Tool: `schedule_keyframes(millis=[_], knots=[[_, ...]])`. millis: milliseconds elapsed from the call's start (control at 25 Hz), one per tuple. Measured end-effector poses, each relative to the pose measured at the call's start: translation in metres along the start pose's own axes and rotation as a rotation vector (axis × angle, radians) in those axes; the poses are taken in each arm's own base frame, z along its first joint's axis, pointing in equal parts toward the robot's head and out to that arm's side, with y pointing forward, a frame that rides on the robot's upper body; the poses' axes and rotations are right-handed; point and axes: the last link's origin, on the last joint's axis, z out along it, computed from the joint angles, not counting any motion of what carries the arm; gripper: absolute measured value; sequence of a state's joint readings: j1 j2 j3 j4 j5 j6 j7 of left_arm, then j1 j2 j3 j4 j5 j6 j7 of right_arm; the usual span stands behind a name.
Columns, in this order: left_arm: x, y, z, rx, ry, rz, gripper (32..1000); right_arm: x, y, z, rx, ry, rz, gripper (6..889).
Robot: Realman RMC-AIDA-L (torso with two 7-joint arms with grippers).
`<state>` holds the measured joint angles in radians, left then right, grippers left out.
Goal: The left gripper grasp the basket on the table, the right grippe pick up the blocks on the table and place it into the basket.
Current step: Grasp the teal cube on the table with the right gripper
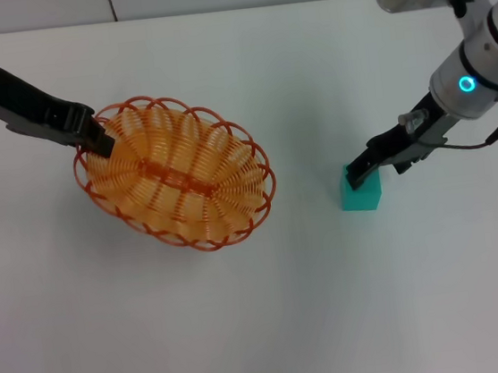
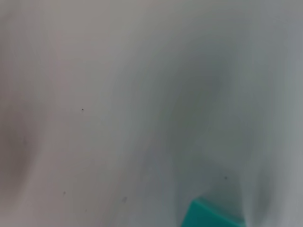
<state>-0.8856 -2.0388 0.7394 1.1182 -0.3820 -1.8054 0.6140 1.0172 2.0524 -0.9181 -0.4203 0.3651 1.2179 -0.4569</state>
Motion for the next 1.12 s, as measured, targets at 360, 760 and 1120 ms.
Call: schedule_keyframes(millis=[360,760,1120], knots=[[0.0,0.0,0.001,-0.002,-0.001,0.006,92,-0.003,0.0,0.004,0.012,-0.023,0.003,847],[0.0,0.0,0.001,-0.001,0.0,0.007,92,-0.005,0.002,0.009,0.024,-0.029,-0.004,846],[-0.001,-0.001,0.006,-0.009,-0.007,0.003,93,0.001,0.001,0.015,0.028,-0.013,0.002,847]])
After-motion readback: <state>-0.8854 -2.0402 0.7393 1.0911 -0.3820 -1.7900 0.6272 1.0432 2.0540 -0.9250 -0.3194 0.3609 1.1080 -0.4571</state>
